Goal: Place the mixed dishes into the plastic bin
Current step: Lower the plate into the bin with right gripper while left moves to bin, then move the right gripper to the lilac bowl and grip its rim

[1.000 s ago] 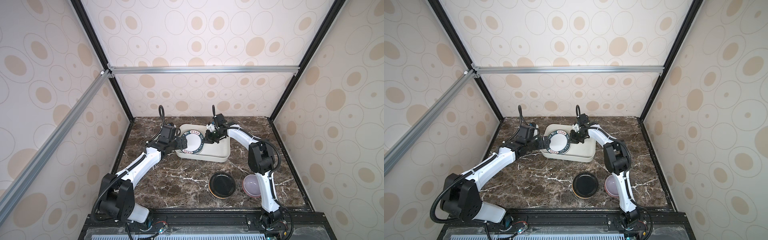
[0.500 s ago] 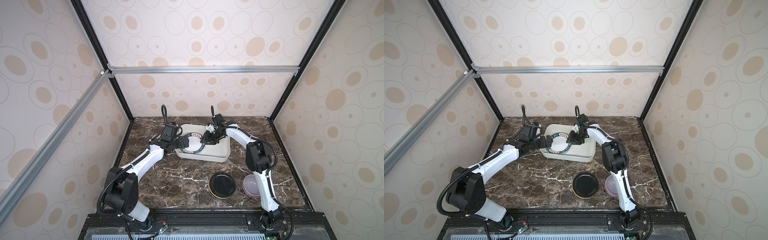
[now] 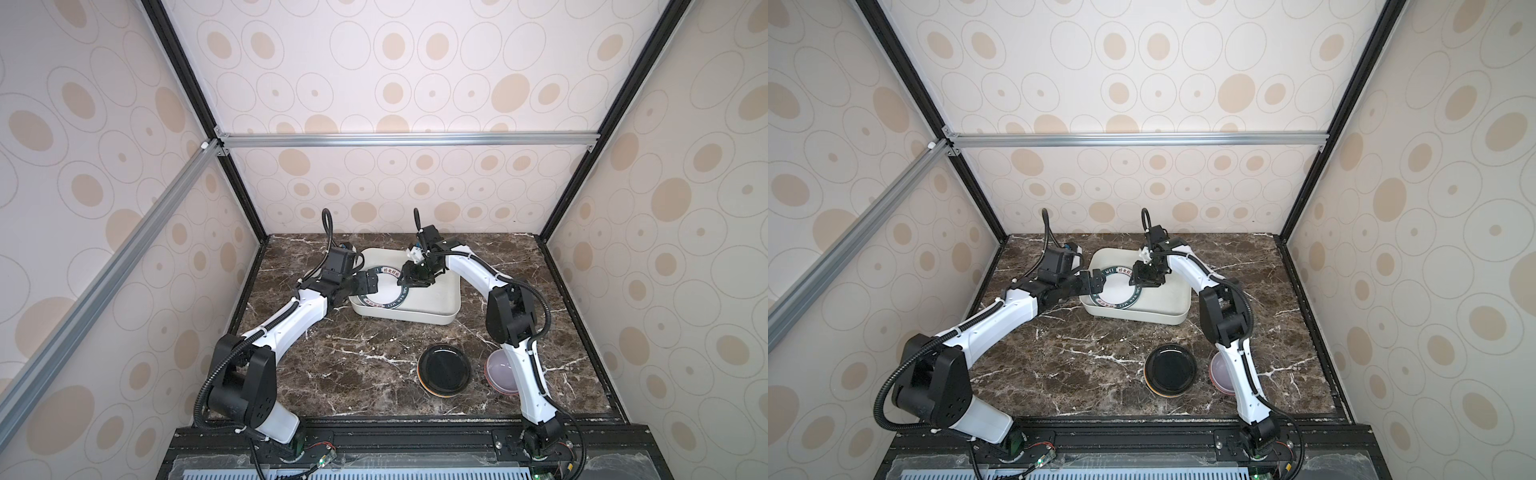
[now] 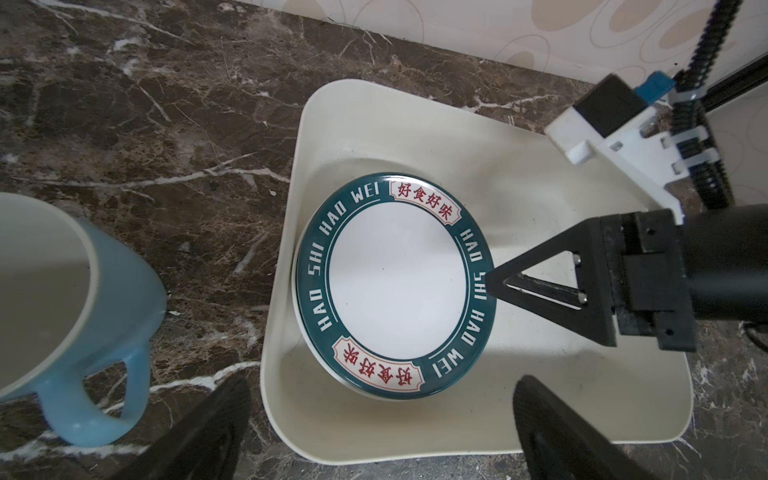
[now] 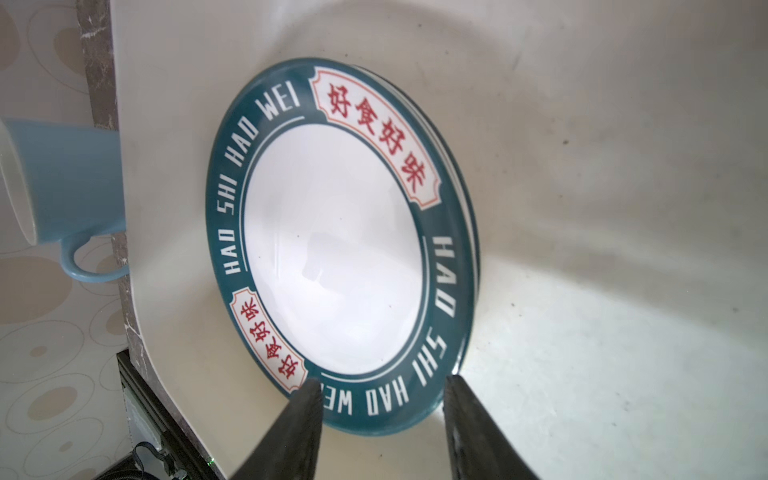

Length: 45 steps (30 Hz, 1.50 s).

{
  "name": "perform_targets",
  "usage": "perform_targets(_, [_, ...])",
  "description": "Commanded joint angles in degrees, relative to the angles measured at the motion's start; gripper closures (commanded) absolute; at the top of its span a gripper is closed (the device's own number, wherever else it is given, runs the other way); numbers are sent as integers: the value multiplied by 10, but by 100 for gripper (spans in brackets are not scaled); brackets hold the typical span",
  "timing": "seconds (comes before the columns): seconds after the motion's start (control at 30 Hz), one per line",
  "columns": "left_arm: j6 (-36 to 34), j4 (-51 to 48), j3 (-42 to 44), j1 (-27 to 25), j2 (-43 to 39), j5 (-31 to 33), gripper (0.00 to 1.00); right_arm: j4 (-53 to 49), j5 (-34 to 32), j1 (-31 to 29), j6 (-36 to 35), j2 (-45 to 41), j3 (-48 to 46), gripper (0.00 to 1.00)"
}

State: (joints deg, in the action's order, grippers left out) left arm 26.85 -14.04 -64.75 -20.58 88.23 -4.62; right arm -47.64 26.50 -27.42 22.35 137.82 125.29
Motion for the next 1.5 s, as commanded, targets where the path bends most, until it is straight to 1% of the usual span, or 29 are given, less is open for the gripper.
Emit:
perform_targets(0.0, [-15, 6, -7, 5, 15, 5, 1, -42, -4, -9, -12, 29, 34, 50])
perform_targets(0.1, [-16, 5, -4, 5, 13, 3, 1, -44, -26, -9, -15, 9, 22, 50])
perform_targets(0.2, [-16, 7, 2, 5, 3, -1, 1, -38, -42, -6, -24, -37, -20, 50])
perform_targets(0.3, [-14, 8, 15, 3, -9, -12, 1, -32, -63, -5, -33, -102, -78, 50])
perform_targets(0.37, [-15, 7, 25, 0, -11, -16, 2, -21, -75, -5, -34, -155, -133, 50])
perform_targets(0.5, [-12, -2, 46, -17, -20, -1, 3, 0, -89, -5, -28, -255, -244, 50])
perform_targets(0.67, [4, -1, 91, -42, -80, 27, 3, 18, -104, -9, -20, -374, -376, 50])
perform_targets(0.77, [16, -5, 128, -43, -130, 40, 3, 15, -114, -12, -20, -423, -430, 50])
perform_targets(0.87, [30, -2, 169, -44, -168, 41, 3, 6, -136, -12, -20, -466, -474, 50])
perform_targets(0.97, [47, 7, 205, -48, -181, 33, 5, 5, -143, -14, -15, -507, -519, 50])
perform_targets(1.1, [69, 26, 232, -87, -185, 36, 5, -6, -162, -17, -10, -555, -573, 51])
perform_targets(1.2, [83, 34, 236, -123, -180, 44, 5, -30, -200, -17, -2, -606, -607, 51])
perform_targets(1.3, [91, 45, 233, -159, -174, 48, 5, -76, -265, -17, 19, -664, -634, 51])
perform_targets(1.4, [92, 57, 229, -182, -163, 50, 5, -140, -348, -15, 63, -712, -653, 50])
perform_targets(1.47, [89, 71, 229, -195, -155, 44, 5, -163, -380, -16, 99, -739, -676, 49])
